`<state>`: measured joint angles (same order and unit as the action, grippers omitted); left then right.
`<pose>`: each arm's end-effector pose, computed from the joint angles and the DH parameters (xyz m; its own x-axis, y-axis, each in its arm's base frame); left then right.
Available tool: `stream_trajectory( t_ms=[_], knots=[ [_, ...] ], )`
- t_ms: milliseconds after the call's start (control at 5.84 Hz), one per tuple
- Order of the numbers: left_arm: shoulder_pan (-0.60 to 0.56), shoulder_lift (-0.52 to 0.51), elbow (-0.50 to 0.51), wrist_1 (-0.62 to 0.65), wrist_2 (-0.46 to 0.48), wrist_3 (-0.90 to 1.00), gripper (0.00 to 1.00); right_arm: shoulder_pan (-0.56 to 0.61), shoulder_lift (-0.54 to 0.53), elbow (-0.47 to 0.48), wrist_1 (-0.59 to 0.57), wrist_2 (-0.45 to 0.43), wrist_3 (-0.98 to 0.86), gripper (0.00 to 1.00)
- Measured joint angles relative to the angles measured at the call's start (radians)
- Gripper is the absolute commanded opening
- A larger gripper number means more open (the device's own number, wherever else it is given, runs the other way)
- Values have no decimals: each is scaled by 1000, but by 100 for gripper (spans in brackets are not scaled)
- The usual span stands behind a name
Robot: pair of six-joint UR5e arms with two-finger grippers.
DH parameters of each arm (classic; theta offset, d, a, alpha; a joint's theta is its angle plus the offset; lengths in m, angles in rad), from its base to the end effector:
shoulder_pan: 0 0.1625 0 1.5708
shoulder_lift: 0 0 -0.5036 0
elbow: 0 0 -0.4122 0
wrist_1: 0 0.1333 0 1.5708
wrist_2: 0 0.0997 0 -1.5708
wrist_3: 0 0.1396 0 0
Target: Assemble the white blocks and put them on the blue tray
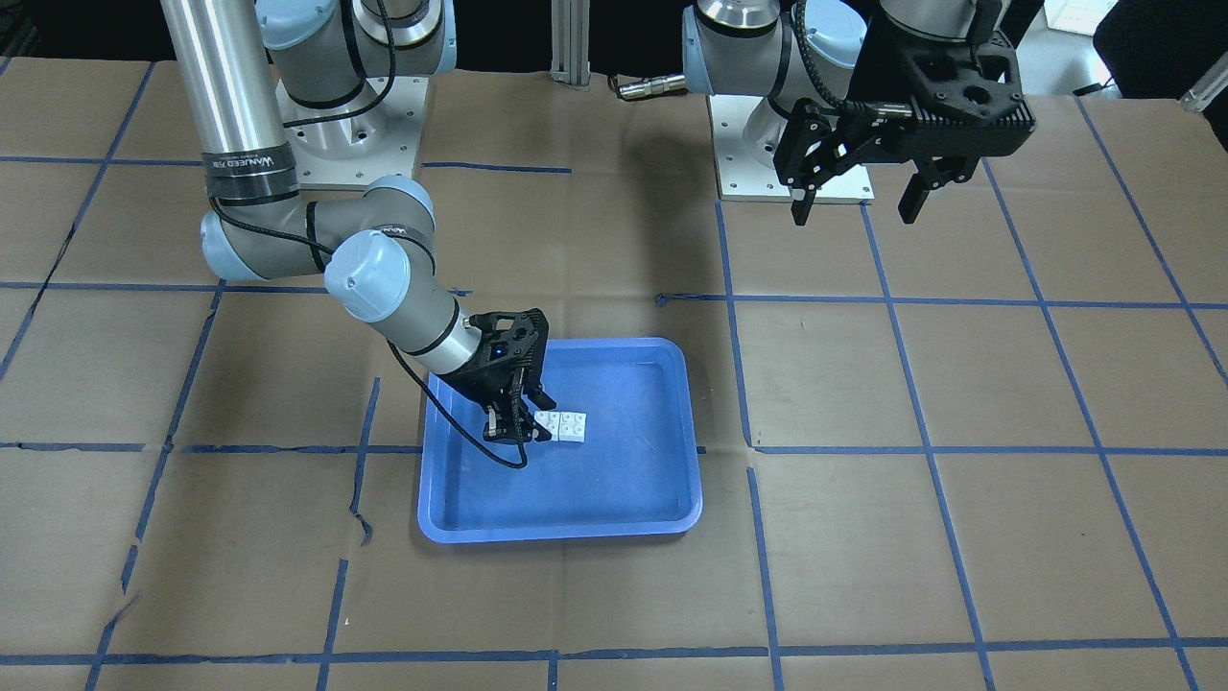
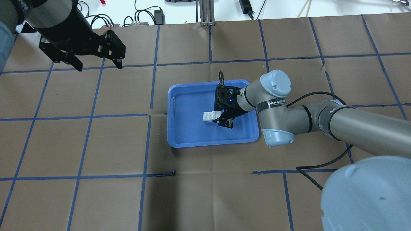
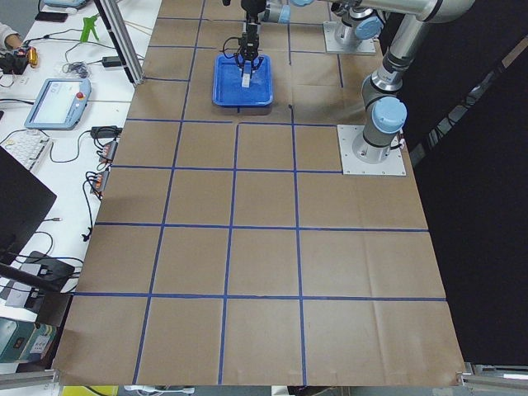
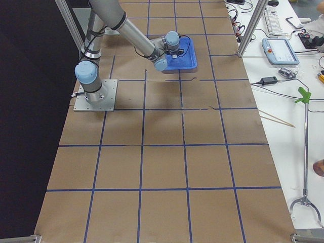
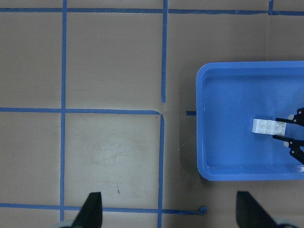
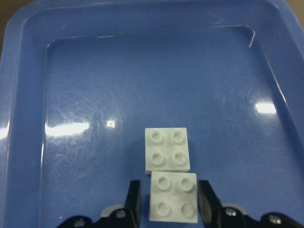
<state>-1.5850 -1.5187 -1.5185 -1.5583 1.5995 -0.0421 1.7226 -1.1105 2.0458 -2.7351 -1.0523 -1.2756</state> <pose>-0.1364 -0.4971 0.5814 -0.9992 -0.0310 -0.0236 -0.0280 0.9927 -0.1177 0.2898 -0.5556 0.1865 -0.1039 -0.9916 0.0768 -0.8480 0.0480 -0.5278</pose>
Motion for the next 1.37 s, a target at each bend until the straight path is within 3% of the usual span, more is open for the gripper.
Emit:
stream_trajectory(
  t_ms=[171,342,514,1027,1369],
  knots=[
    [1,2,0,0,-1,1,99,0,0,-1,0,0,1,55],
    [1,3,0,0,-1,2,99,0,0,-1,0,0,2,71],
    [0,3,0,0,-2,3,99,0,-1,-1,0,0,4,100],
    [2,3,0,0,0,4,99,-5,-25,-27,21,-17,45,100],
    [3,4,0,0,-1,5,99,-17,-116,-76,207,-86,115,100]
  ],
)
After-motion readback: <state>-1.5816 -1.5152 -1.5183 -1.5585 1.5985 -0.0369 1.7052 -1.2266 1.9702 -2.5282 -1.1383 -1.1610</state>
